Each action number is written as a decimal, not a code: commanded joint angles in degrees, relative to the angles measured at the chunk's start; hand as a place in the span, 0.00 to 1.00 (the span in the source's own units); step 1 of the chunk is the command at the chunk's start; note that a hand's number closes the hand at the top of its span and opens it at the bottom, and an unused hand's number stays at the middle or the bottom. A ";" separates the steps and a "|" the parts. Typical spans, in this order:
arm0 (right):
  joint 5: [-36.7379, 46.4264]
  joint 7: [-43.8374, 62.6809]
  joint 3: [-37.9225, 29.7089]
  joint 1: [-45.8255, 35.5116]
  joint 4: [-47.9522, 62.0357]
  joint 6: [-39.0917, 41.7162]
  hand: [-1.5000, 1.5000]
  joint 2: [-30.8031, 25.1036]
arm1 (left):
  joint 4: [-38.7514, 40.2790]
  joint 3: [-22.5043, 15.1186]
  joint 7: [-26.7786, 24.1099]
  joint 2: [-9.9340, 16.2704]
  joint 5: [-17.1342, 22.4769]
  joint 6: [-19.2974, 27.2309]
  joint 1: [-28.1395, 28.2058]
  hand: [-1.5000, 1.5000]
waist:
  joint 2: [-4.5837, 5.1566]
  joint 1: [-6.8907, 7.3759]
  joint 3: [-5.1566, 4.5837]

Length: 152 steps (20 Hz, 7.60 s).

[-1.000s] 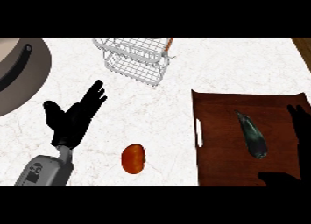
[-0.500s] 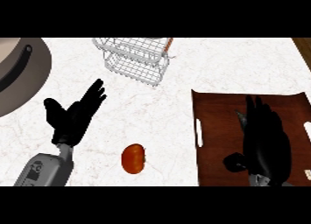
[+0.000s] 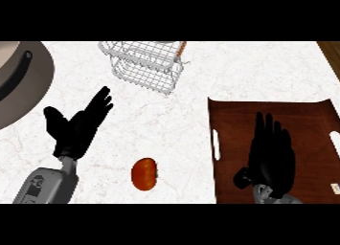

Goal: Pick the eggplant from the tray and place it in the tiered basket

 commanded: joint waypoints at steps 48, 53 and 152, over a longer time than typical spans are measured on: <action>0.36 -24.79 -18.96 -2.61 27.74 -17.92 1.00 1.40 | -2.48 6.14 2.84 -6.46 -7.34 -5.59 1.44 0.50 | 0.10 0.28 0.05; 2.79 -26.11 -17.30 0.96 27.00 -19.33 1.00 0.19 | -4.21 6.00 1.99 -6.70 -7.61 -5.68 2.89 0.50 | 0.05 0.14 0.04; 1.28 8.67 -31.17 -79.58 73.03 -75.74 0.00 8.78 | 3.12 6.84 -1.49 -8.22 -8.88 -7.32 -0.77 0.50 | -0.09 1.99 -0.15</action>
